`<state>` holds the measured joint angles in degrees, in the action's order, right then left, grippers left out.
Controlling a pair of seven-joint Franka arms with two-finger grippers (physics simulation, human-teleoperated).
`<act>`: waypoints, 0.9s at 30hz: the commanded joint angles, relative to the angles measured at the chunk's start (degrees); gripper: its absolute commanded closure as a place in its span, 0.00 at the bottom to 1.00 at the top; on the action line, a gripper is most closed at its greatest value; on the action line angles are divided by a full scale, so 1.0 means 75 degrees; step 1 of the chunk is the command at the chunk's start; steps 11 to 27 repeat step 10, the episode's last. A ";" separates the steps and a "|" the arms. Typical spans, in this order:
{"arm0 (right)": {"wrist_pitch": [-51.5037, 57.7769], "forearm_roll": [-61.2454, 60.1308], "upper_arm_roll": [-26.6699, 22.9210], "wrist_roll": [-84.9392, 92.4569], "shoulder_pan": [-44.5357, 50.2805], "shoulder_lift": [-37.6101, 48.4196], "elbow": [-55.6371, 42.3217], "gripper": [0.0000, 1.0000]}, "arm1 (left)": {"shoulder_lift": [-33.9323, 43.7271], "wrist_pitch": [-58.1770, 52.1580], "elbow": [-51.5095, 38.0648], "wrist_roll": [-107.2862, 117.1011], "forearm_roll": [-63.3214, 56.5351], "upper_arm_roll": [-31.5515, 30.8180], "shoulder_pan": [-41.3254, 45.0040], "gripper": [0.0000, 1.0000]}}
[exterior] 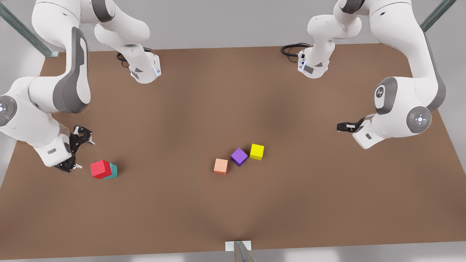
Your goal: Pick up red wooden cube and pass to hand red wooden cube and place in blue wooden cube
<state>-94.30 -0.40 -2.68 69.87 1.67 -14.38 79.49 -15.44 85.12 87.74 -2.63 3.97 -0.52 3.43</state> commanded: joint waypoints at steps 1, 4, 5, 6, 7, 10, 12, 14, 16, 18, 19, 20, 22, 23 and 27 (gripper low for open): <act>0.1651 0.0088 -0.0041 -0.8742 -0.0058 0.0219 -0.0029 0.00 | 0.0008 -0.0005 -0.0003 0.0022 -0.0014 -0.0001 0.0011 0.00; 0.1663 0.0088 -0.0088 -0.8742 -0.0058 0.0242 -0.0005 0.00 | 0.0032 -0.0064 -0.0015 0.0011 -0.0003 -0.0001 0.0000 0.00; 0.1639 0.0100 -0.0088 -0.8754 -0.0058 0.0242 -0.0017 0.00 | 0.0032 -0.0064 -0.0015 -0.0012 -0.0014 -0.0001 0.0000 0.00; 0.1604 0.0100 -0.0088 -0.8754 -0.0058 0.0254 -0.0005 0.00 | 0.0032 -0.0064 -0.0027 -0.0013 -0.0014 -0.0001 0.0012 0.00; 0.1604 0.0100 -0.0088 -0.8754 -0.0058 0.0254 -0.0005 0.00 | 0.0055 -0.0110 -0.0073 -0.0001 -0.0003 -0.0024 0.0035 0.00; 0.1604 0.0100 -0.0100 -0.8754 -0.0058 0.0265 0.0018 0.00 | 0.0020 -0.0333 -0.0296 -0.0001 -0.0014 0.0011 -0.0047 0.00; 0.1604 0.0100 -0.0100 -0.8754 -0.0058 0.0265 0.0018 0.00 | 0.0020 -0.0333 -0.0296 -0.0001 -0.0014 0.0011 -0.0047 0.00; 0.1604 0.0100 -0.0100 -0.8754 -0.0058 0.0265 0.0018 0.00 | 0.0020 -0.0333 -0.0296 -0.0001 -0.0014 0.0011 -0.0047 0.00; 0.1604 0.0100 -0.0100 -0.8754 -0.0058 0.0265 0.0018 0.00 | 0.0020 -0.0333 -0.0296 -0.0001 -0.0014 0.0011 -0.0047 0.00; 0.1604 0.0100 -0.0100 -0.8754 -0.0058 0.0265 0.0018 0.00 | 0.0020 -0.0333 -0.0296 -0.0001 -0.0014 0.0011 -0.0047 0.00; 0.1604 0.0100 -0.0100 -0.8754 -0.0058 0.0265 0.0018 0.00 | 0.0020 -0.0333 -0.0296 -0.0001 -0.0014 0.0011 -0.0047 0.00; 0.1604 0.0100 -0.0100 -0.8754 -0.0058 0.0265 0.0018 0.00 | 0.0020 -0.0333 -0.0296 -0.0001 -0.0014 0.0011 -0.0047 0.00; 0.1604 0.0100 -0.0100 -0.8754 -0.0058 0.0265 0.0018 0.00 | 0.0020 -0.0333 -0.0296 -0.0001 -0.0014 0.0011 -0.0047 0.00; 0.1604 0.0100 -0.0100 -0.8754 -0.0058 0.0265 0.0018 0.00 | 0.0020 -0.0333 -0.0296 -0.0001 -0.0014 0.0011 -0.0047 0.00; 0.1604 0.0100 -0.0100 -0.8754 -0.0058 0.0265 0.0018 0.00 | 0.0020 -0.0333 -0.0296 -0.0001 -0.0014 0.0011 -0.0047 0.00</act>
